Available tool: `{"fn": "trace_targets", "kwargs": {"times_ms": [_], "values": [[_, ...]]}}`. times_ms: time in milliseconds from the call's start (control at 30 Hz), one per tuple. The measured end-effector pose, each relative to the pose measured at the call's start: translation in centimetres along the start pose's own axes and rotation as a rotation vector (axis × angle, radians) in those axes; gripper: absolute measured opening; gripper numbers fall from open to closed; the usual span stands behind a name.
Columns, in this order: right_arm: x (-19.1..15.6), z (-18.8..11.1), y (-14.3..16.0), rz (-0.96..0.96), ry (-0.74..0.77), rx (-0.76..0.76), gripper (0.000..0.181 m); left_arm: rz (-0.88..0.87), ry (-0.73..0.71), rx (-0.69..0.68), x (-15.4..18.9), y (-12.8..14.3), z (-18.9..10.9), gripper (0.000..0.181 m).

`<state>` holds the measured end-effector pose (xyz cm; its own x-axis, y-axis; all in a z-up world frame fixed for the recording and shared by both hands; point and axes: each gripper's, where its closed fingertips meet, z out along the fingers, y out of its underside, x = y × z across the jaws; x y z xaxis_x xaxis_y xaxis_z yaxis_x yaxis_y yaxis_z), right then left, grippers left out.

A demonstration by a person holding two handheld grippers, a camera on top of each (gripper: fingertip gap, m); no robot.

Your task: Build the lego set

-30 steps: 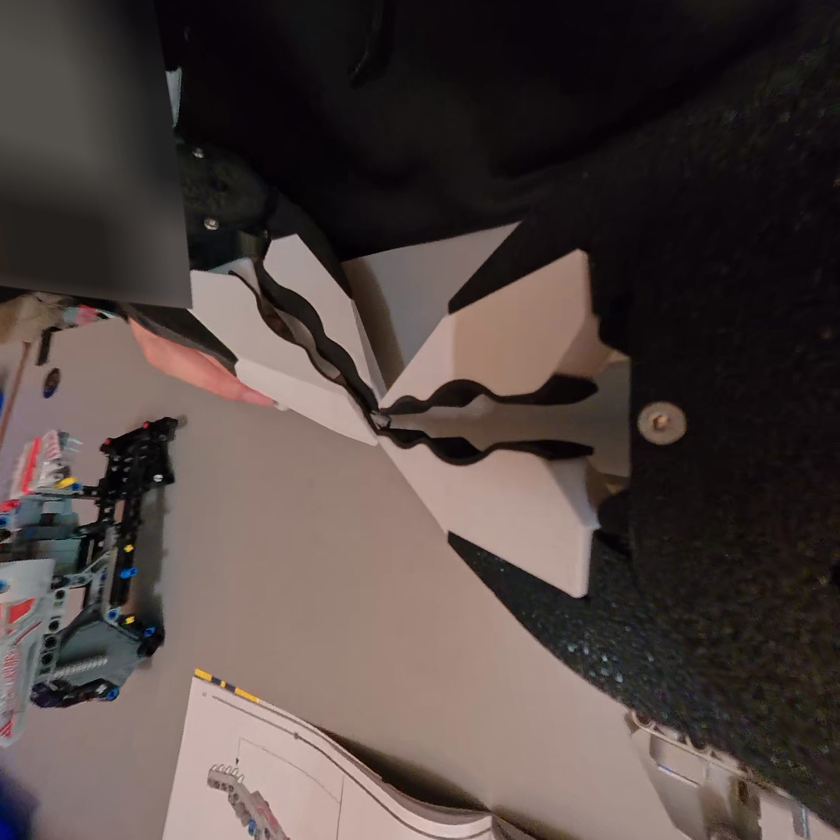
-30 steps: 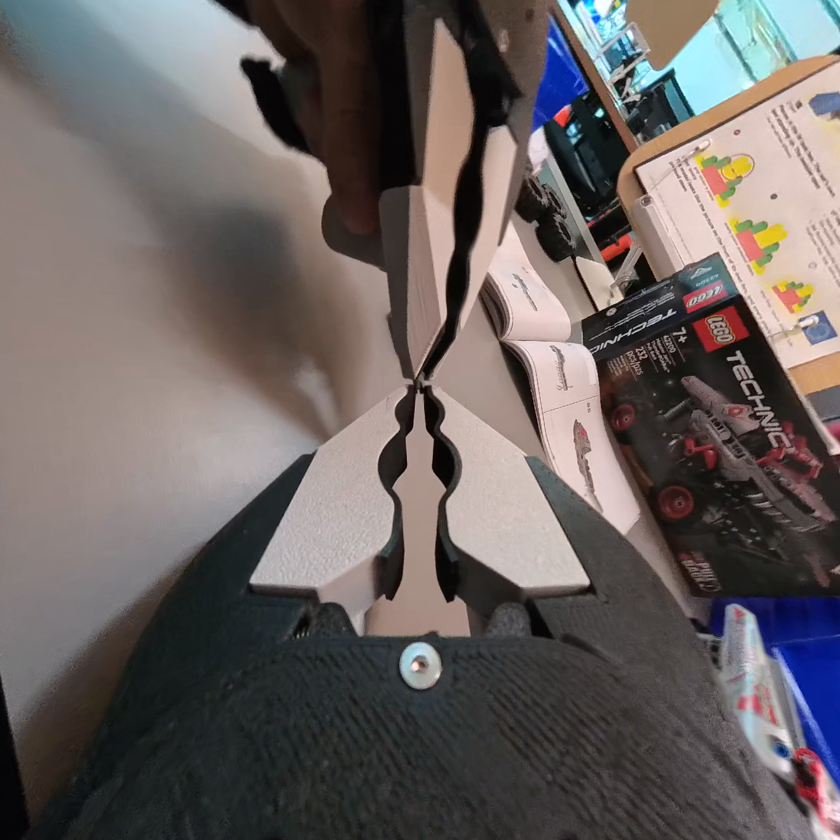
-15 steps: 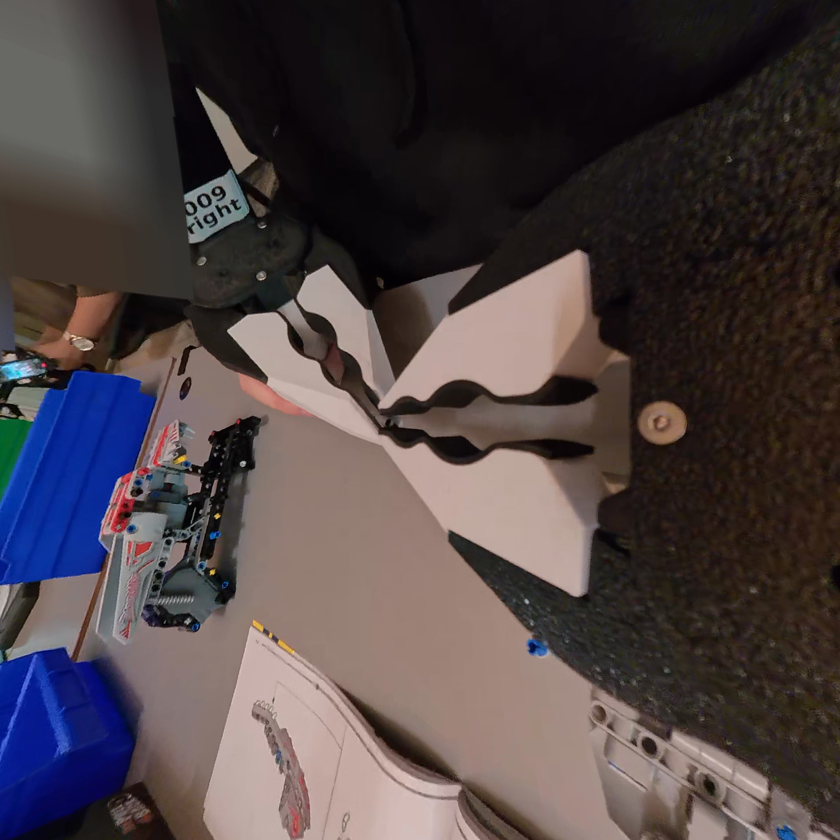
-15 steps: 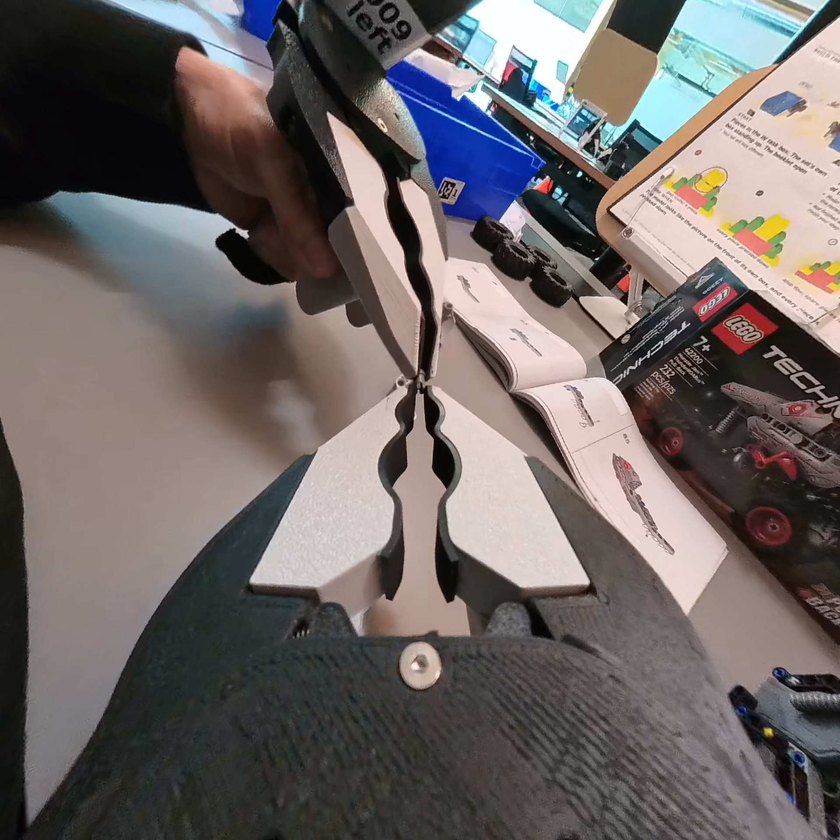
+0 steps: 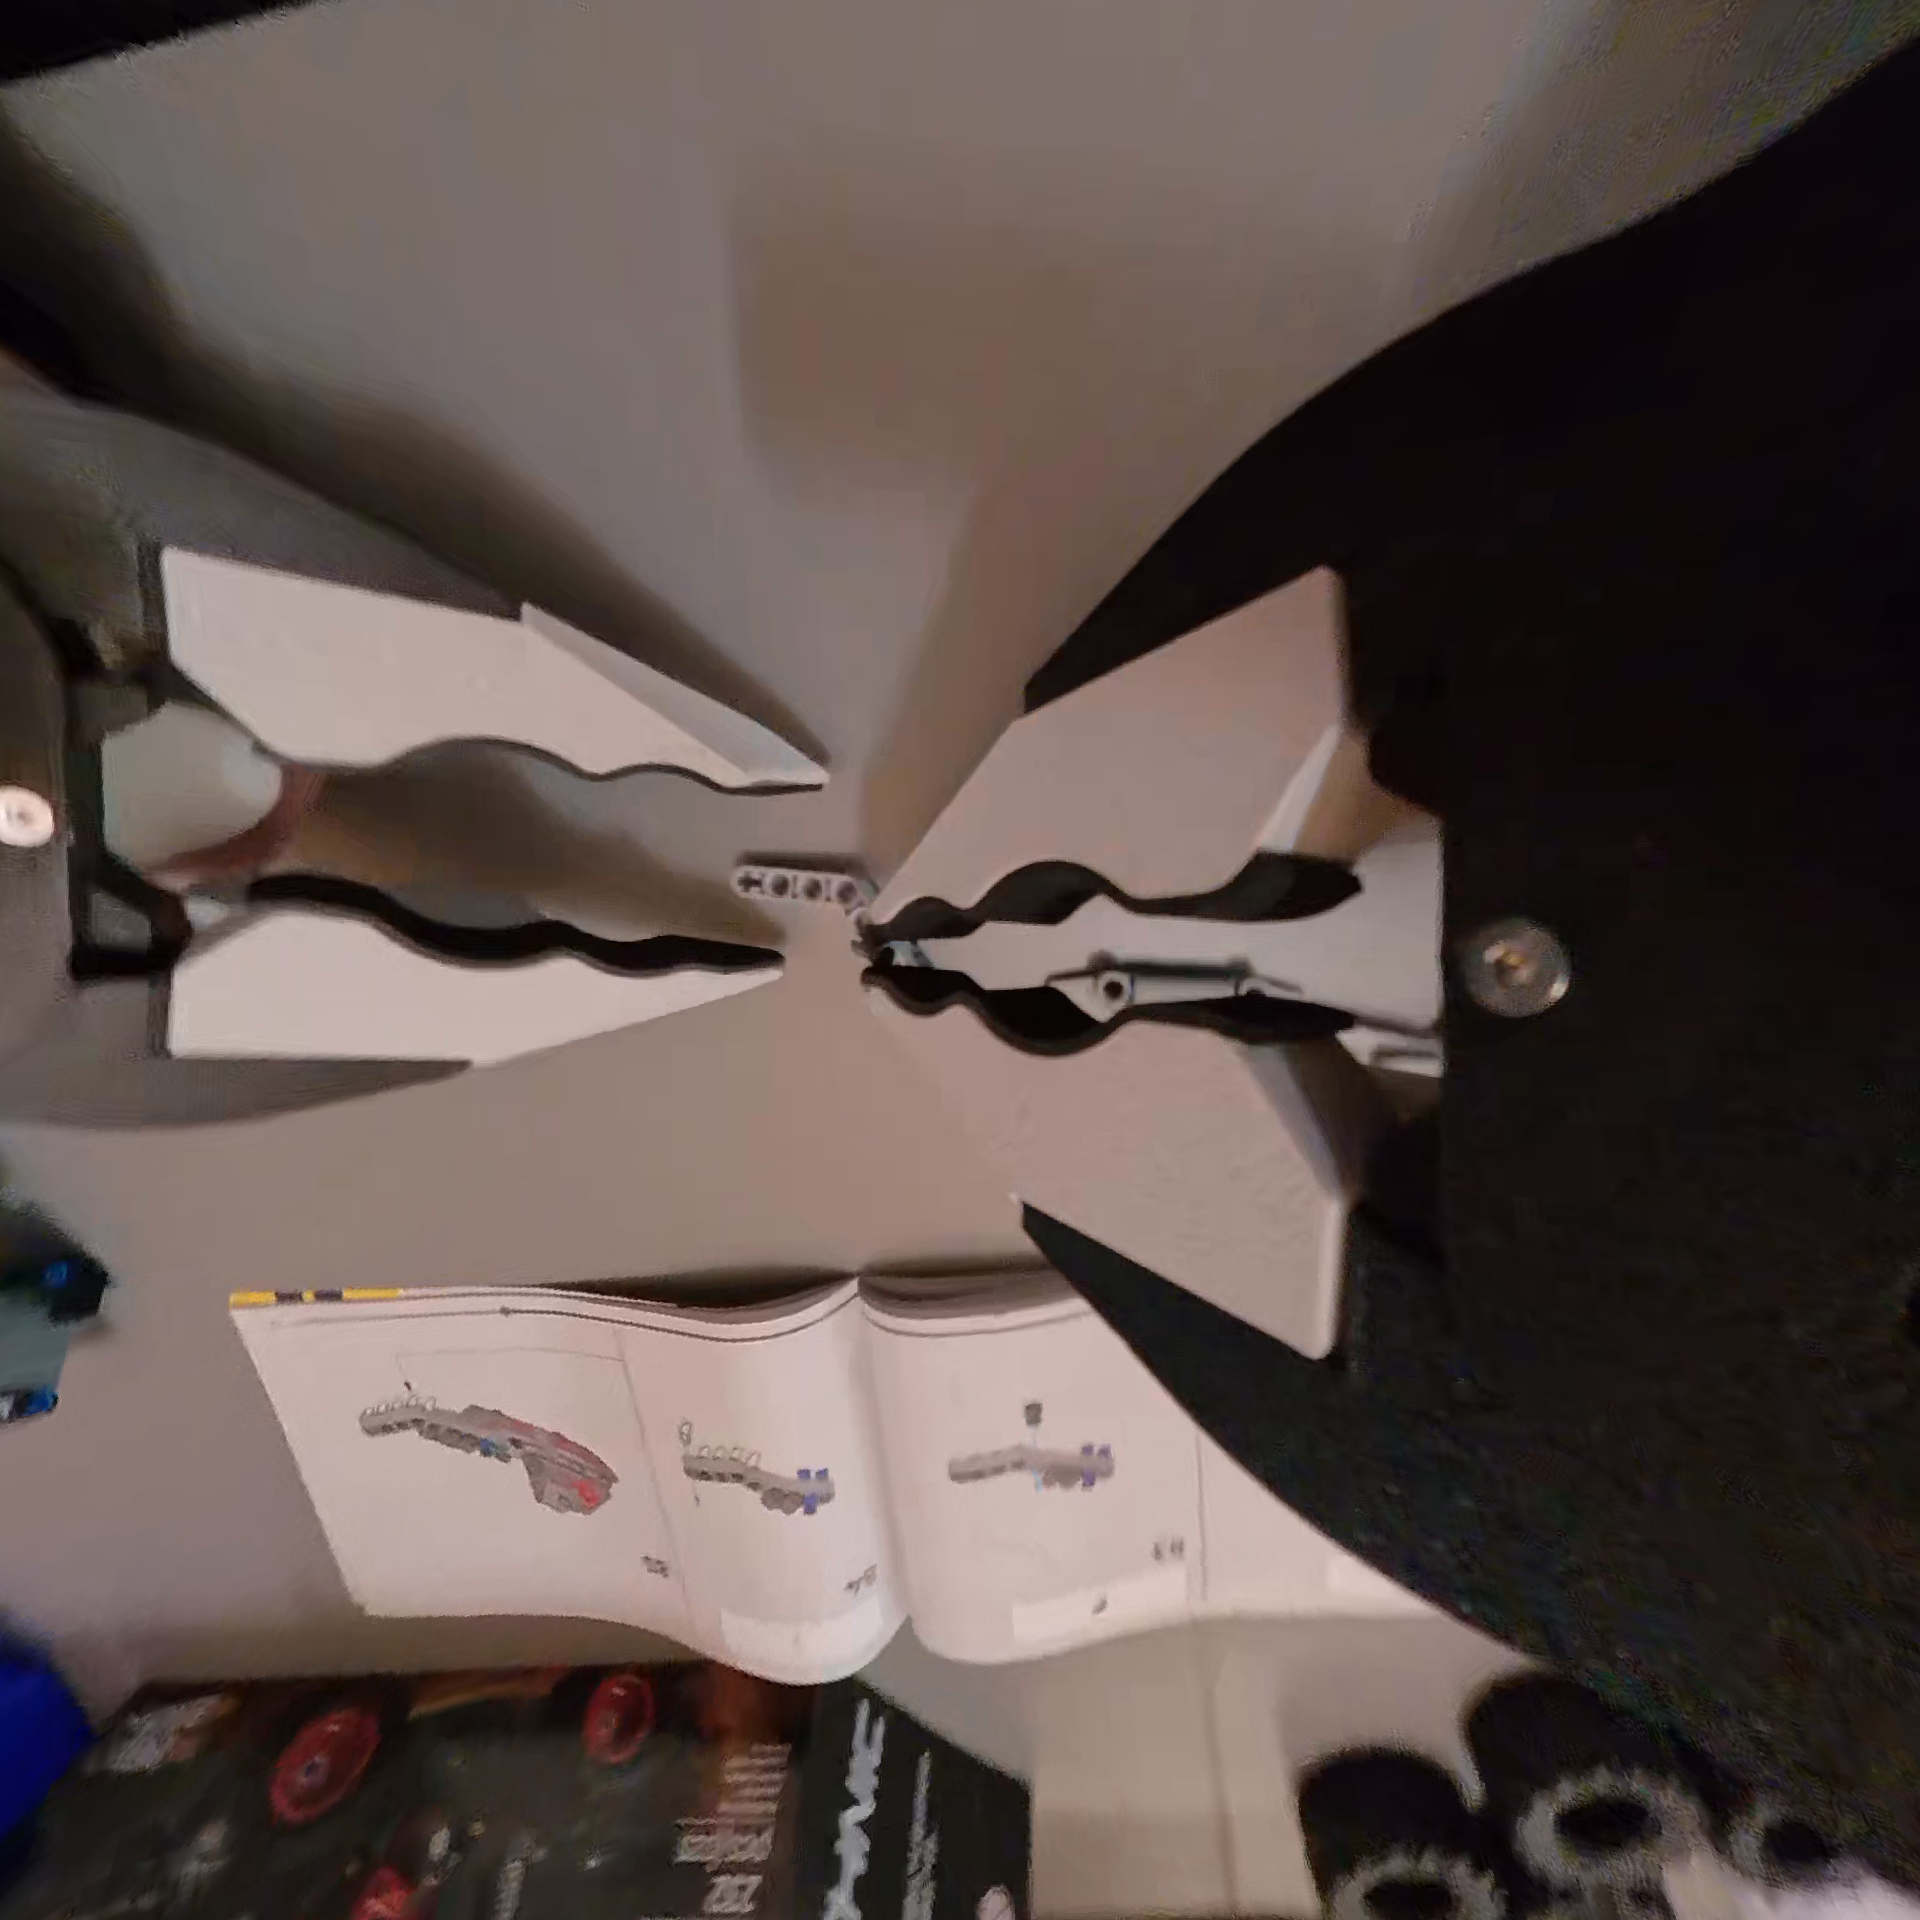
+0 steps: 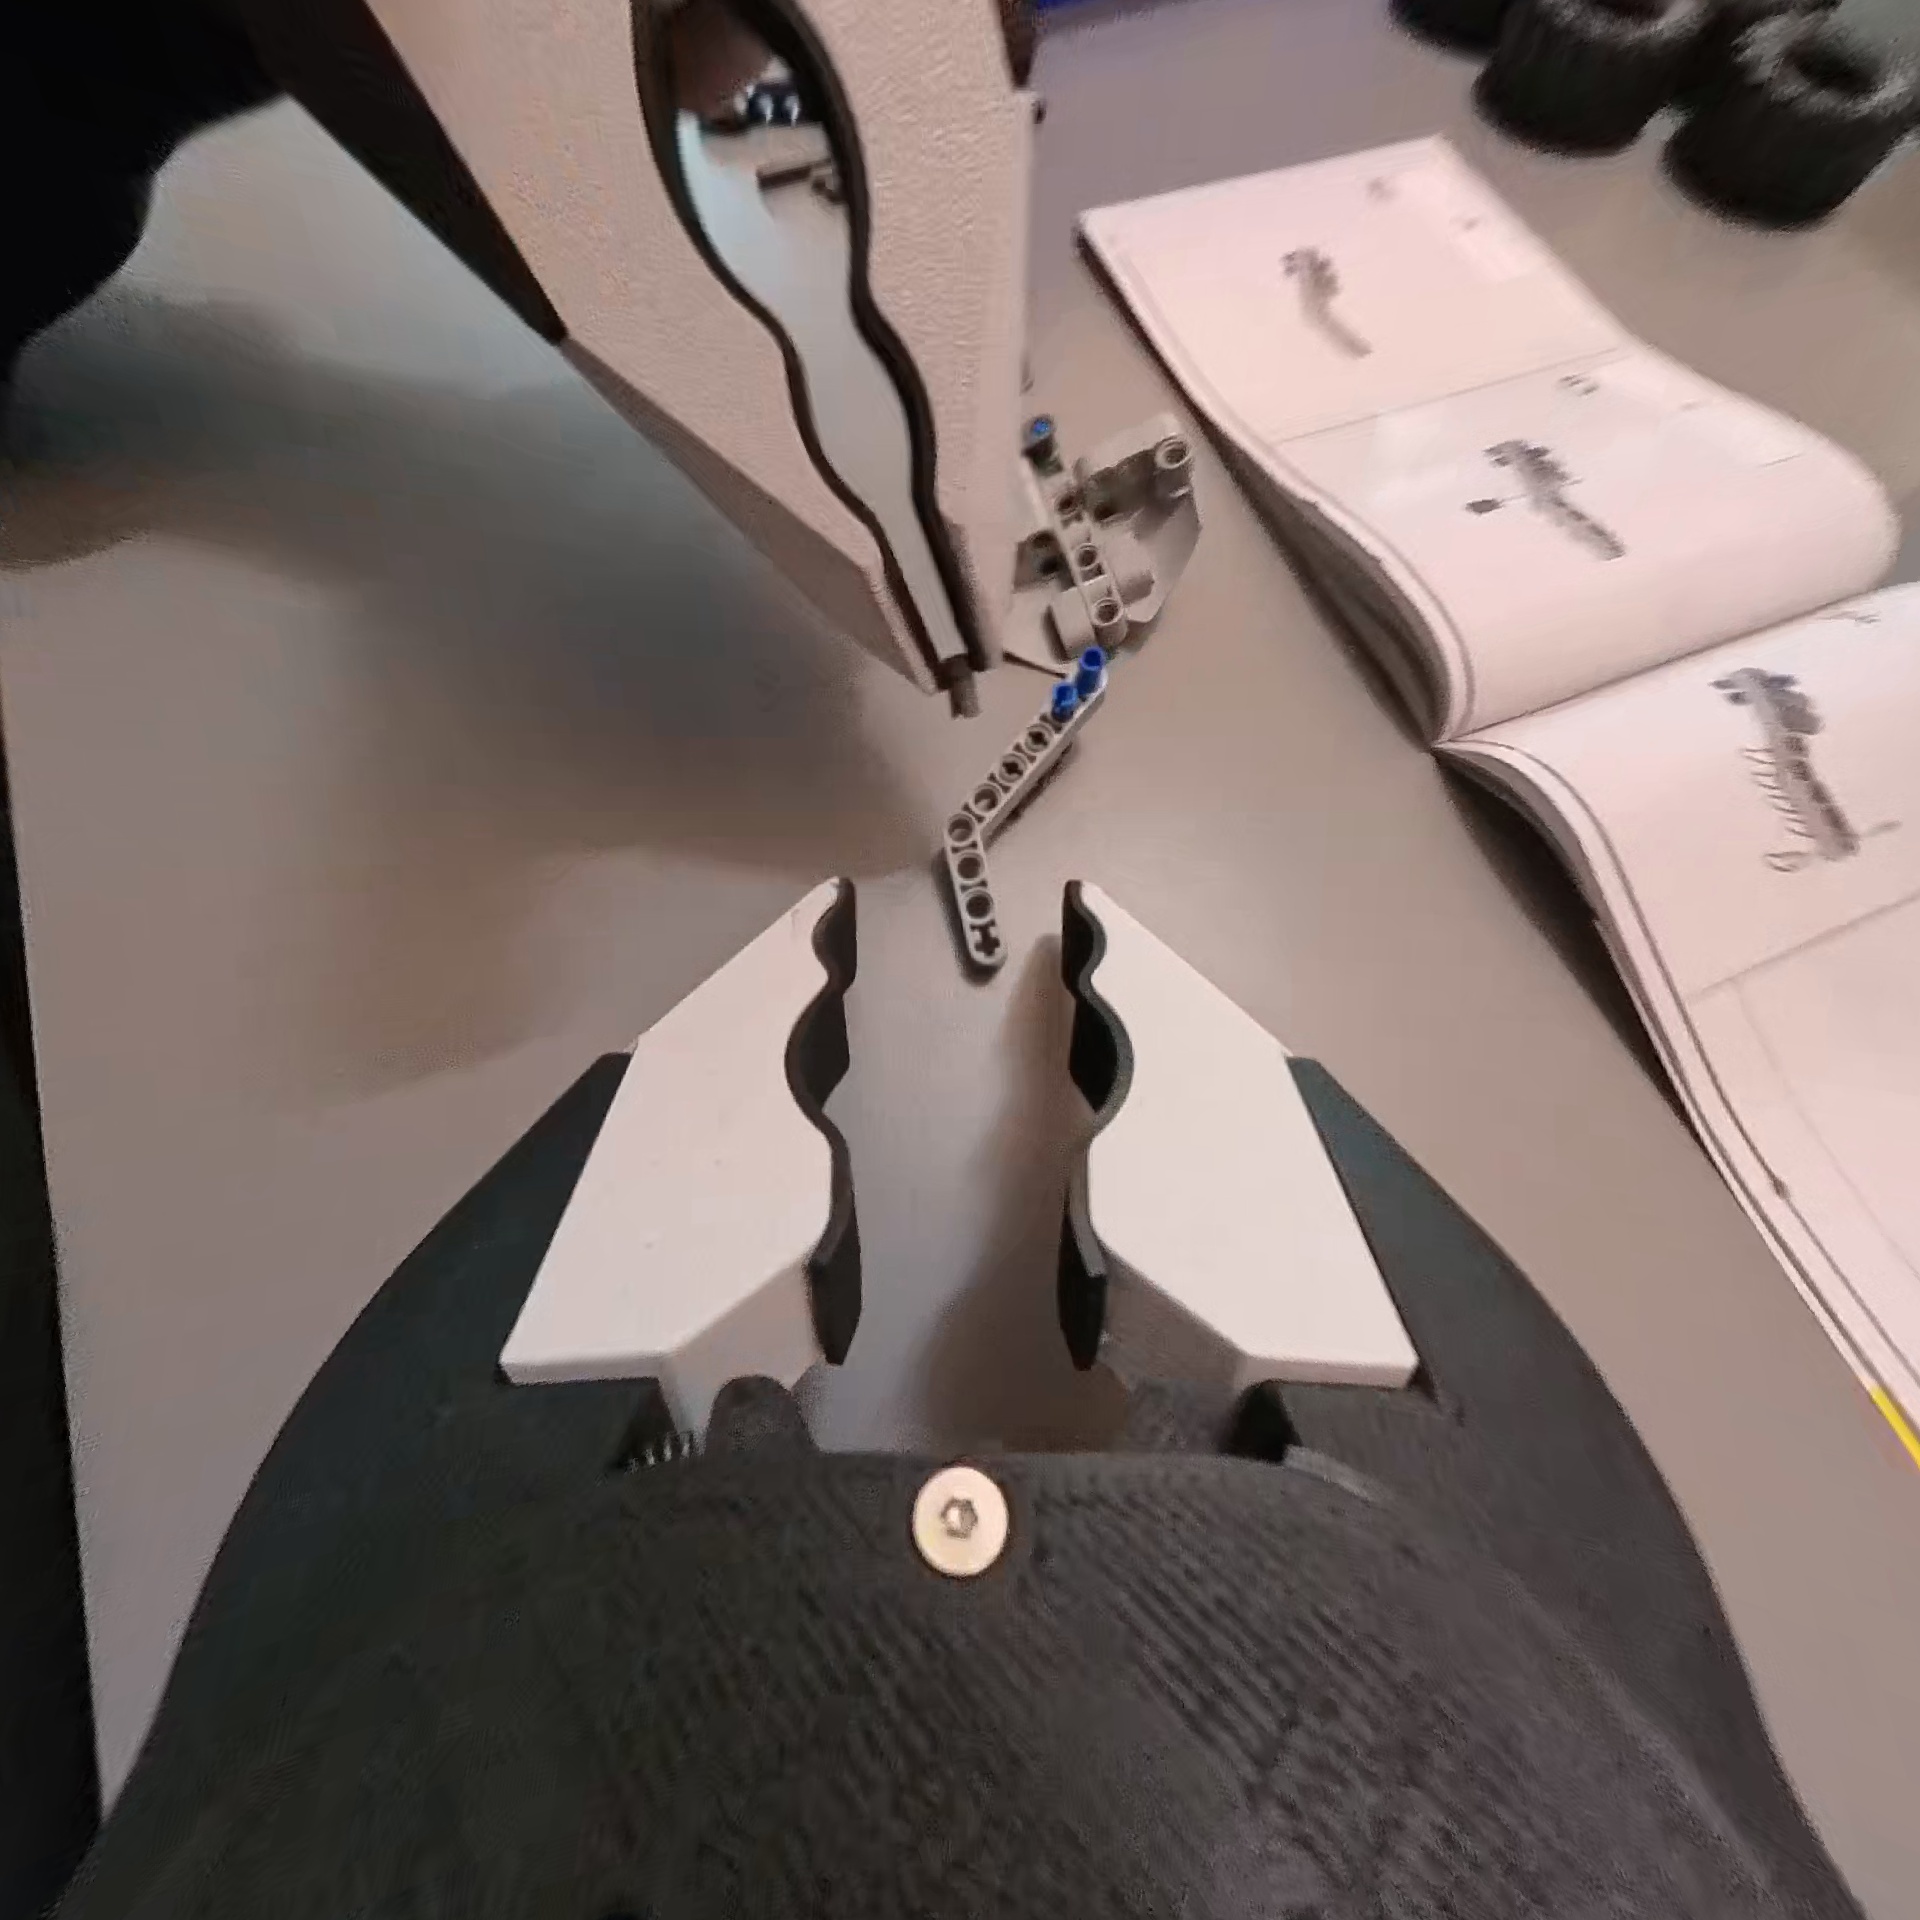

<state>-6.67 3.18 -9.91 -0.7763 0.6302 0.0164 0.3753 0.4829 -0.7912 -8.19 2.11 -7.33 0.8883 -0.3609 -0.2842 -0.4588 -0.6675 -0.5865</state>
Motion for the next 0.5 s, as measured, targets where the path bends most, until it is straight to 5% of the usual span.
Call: {"fn": "trace_targets", "kwargs": {"times_ms": [333, 500], "values": [[0.6, 1.9, 0.0, 0.014, -0.023, -0.060, 0.008, 0.236, 0.075, -0.093, 0.5, 0.7, 1.4, 0.002], [0.4, 2.0, -0.1, -0.001, -0.051, -0.060, 0.008, 0.292, 0.065, -0.131, -0.1, 0.6, 1.3, 0.001]]}}
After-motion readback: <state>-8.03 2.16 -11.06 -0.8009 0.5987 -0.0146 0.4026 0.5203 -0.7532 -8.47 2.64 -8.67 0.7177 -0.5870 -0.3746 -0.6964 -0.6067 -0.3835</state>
